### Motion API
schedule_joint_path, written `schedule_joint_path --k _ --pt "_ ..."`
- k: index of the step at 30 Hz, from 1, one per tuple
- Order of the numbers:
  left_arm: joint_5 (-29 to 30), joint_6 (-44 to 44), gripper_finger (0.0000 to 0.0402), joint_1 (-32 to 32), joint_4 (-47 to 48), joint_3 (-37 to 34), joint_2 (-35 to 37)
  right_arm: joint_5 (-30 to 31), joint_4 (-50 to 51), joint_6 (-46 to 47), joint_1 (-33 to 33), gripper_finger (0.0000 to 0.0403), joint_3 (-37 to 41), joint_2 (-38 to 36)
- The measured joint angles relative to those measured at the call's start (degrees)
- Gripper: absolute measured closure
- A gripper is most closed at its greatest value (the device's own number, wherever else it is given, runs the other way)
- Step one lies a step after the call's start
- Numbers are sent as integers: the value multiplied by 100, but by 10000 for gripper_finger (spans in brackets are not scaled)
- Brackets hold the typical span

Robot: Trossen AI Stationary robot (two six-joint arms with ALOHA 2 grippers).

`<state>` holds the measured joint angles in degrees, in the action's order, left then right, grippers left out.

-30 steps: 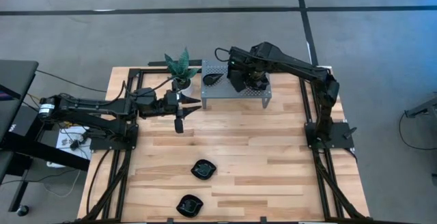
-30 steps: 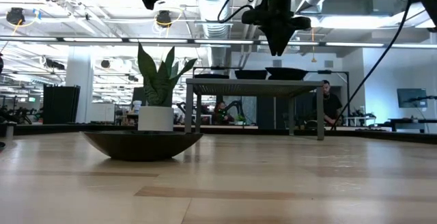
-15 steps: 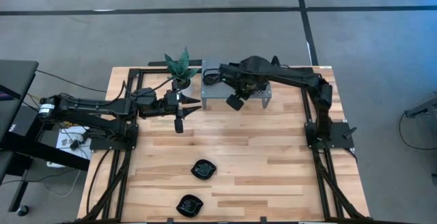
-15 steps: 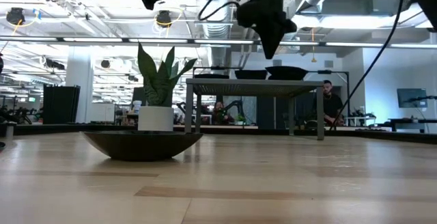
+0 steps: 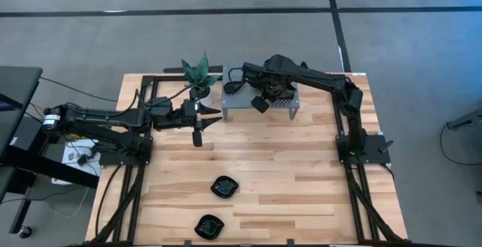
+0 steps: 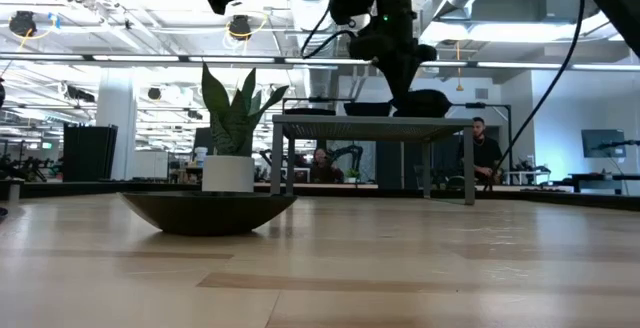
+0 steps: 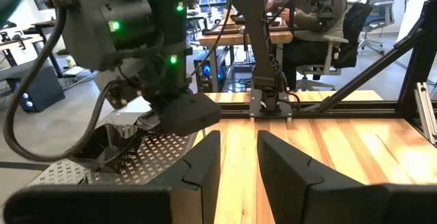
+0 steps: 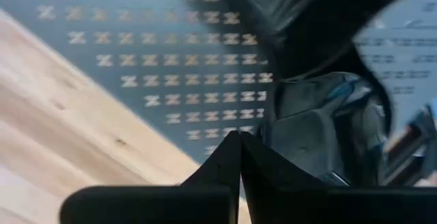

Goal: Pick & Place Mini shaped plates
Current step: Stack the right leaf-shaped plate on top of the leaf-shaped plate on the shelf

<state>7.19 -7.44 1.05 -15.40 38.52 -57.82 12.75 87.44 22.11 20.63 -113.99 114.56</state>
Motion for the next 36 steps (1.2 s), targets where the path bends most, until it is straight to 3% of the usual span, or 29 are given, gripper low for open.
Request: schedule_joint_path --k 10,20,26,30,32,36 --pt "-1 0 302 1 -2 0 0 228 25 -166 215 401 0 -37" --pt "1 0 302 1 -2 0 0 219 63 -304 -179 399 0 -325" --pt "1 0 302 -1 -2 0 0 667 245 -165 -574 401 8 -1160" --pt "1 29 302 0 -2 0 0 1730 216 281 -712 402 348 -1989" --pt "0 39 302 0 -4 0 0 2126 248 655 -670 402 737 -2385" --pt "0 39 302 0 -9 0 0 2030 -359 776 -424 402 1771 -3014"
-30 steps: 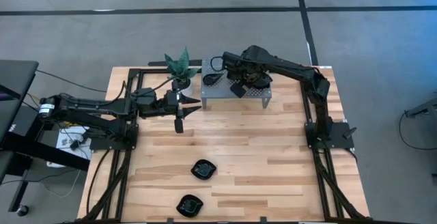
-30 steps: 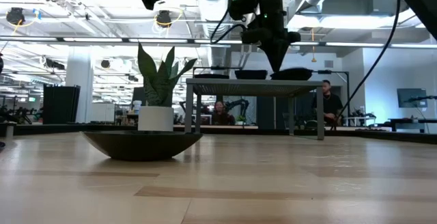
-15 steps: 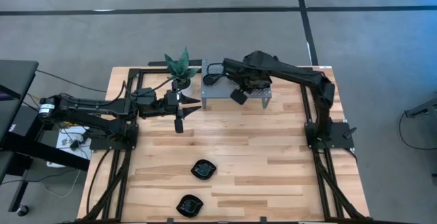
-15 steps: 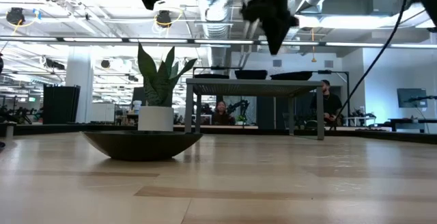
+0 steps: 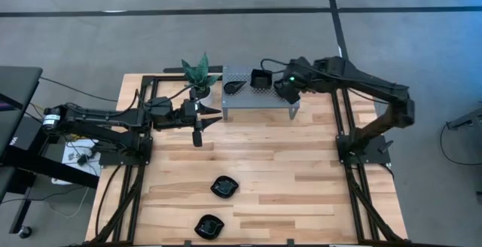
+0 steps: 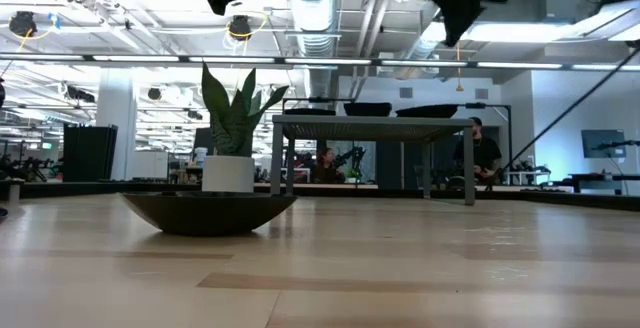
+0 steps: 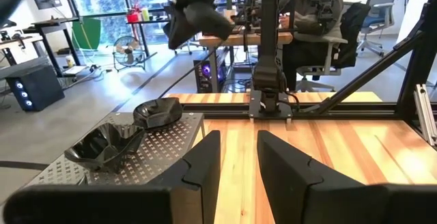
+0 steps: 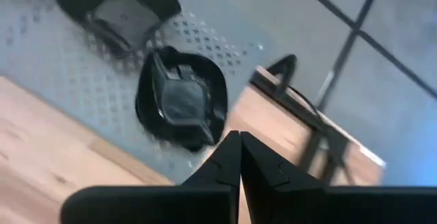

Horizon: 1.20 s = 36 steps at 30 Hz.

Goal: Pick & Place Mini shaped plates
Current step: Stack the right leaf-shaped plate on top of the leaf-shaped plate on the shelf, then stack the top leaf-shaped plate on top of the leaf-shaped plate on the shelf

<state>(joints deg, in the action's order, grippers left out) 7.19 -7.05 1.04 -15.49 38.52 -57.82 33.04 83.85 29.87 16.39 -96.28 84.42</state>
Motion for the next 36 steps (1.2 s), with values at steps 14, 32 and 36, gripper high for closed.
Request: schedule_joint_path --k 14,32,36 --pt "-1 50 302 2 -2 0 0 -1026 -2033 -863 726 403 1459 481" --pt "0 48 302 2 2 0 0 -1511 -1965 -945 788 403 1322 845" --pt "1 48 302 2 2 0 2 -1500 -1955 -1058 650 403 994 480"
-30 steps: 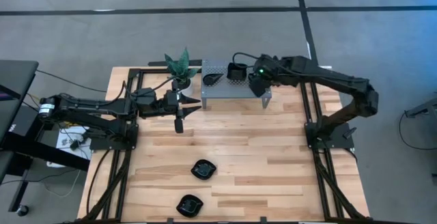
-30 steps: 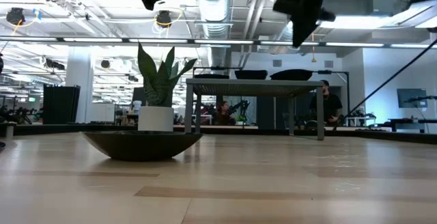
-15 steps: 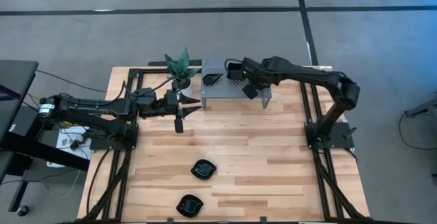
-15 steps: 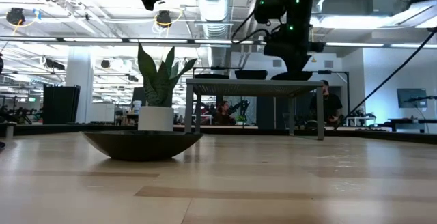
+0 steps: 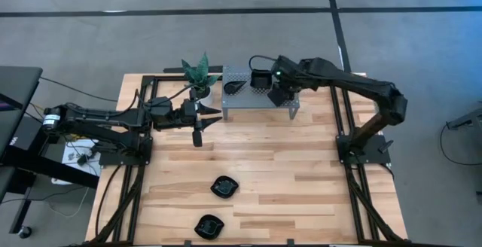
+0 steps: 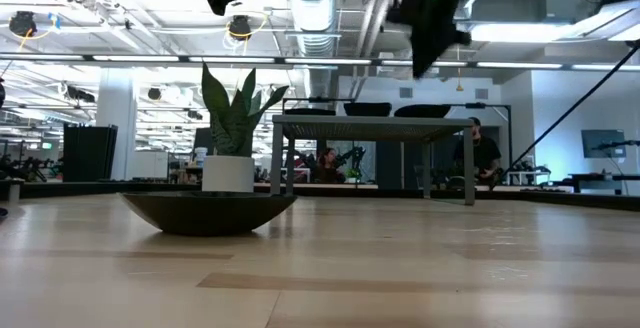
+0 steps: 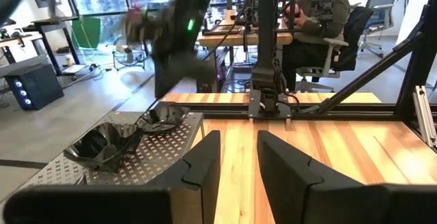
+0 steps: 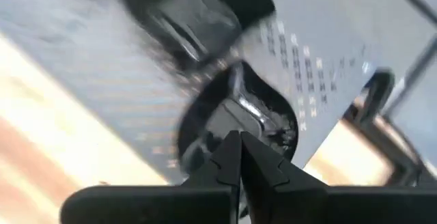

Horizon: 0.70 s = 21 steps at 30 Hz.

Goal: Pick & Place Mini shaped plates
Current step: Stack the top leaf-shaped plate on top of the leaf-shaped plate on the shelf

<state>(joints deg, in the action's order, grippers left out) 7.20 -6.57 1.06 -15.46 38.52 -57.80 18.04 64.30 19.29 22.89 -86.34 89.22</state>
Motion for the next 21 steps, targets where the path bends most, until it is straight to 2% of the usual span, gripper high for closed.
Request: schedule_joint_path --k 6,9,12,16,21 --pt "-2 0 302 -1 2 0 -2 68 -6 -310 -703 403 -337 -884" --pt "-20 0 302 0 3 0 -2 697 -105 -243 -1387 403 -40 -1429" --pt "-577 0 302 0 24 0 -65 1310 -312 205 -2069 403 823 -1967" --pt "-2007 -1 309 -120 -71 0 -407 1095 -1249 928 -2678 403 2547 -2705" --pt "-1962 98 322 -567 -899 0 -1246 701 -3571 1176 -2983 403 4521 -3169"
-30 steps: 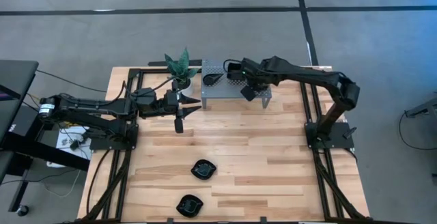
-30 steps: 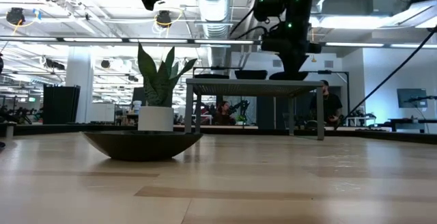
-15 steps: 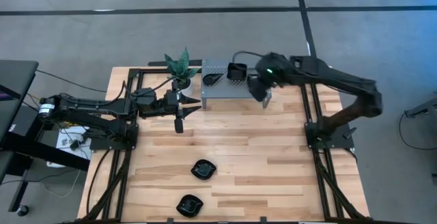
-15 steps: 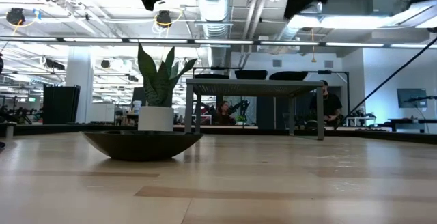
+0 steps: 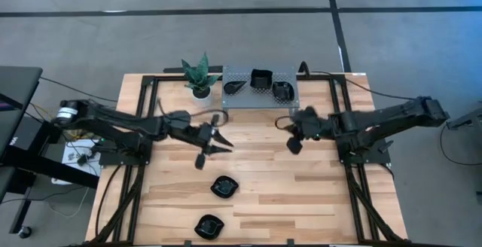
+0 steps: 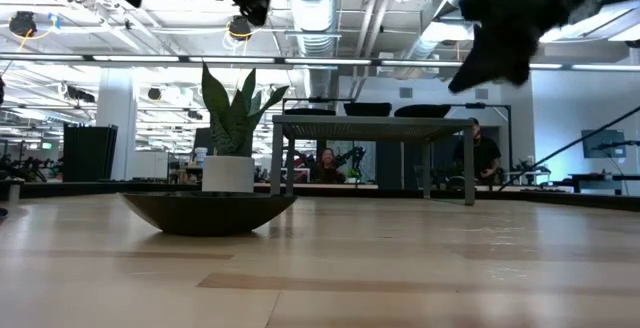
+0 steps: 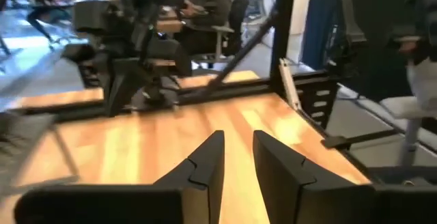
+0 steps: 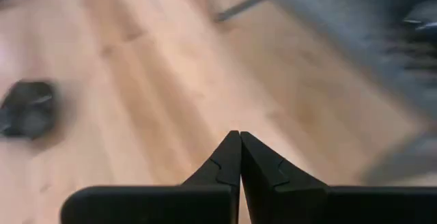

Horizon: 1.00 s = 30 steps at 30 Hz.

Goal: Pick & Place Mini shaped plates
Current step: Stack the top leaf-shaped plate on top of the leaf-shaped plate on the shelf

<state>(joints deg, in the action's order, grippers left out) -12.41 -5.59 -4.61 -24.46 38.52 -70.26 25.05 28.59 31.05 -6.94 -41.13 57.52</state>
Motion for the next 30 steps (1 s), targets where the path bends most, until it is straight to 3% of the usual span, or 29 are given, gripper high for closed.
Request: schedule_joint_path --k 5,12,18,25,30 --pt "14 393 323 -525 -244 157 -708 -801 -2045 -944 -94 403 1050 82" --pt "707 771 287 -1344 291 181 -1151 -1072 -3333 -2156 -81 402 1102 353" --pt "1012 1605 251 -2077 618 -62 -1643 -1816 -4730 -2561 -81 370 1089 1078" --pt "2202 1657 247 -2686 610 -243 -2251 -2075 -5041 -2562 -72 311 580 2121" --pt "2333 1762 251 -2734 611 -367 -2470 -2072 -4868 -2698 -17 283 83 2833"
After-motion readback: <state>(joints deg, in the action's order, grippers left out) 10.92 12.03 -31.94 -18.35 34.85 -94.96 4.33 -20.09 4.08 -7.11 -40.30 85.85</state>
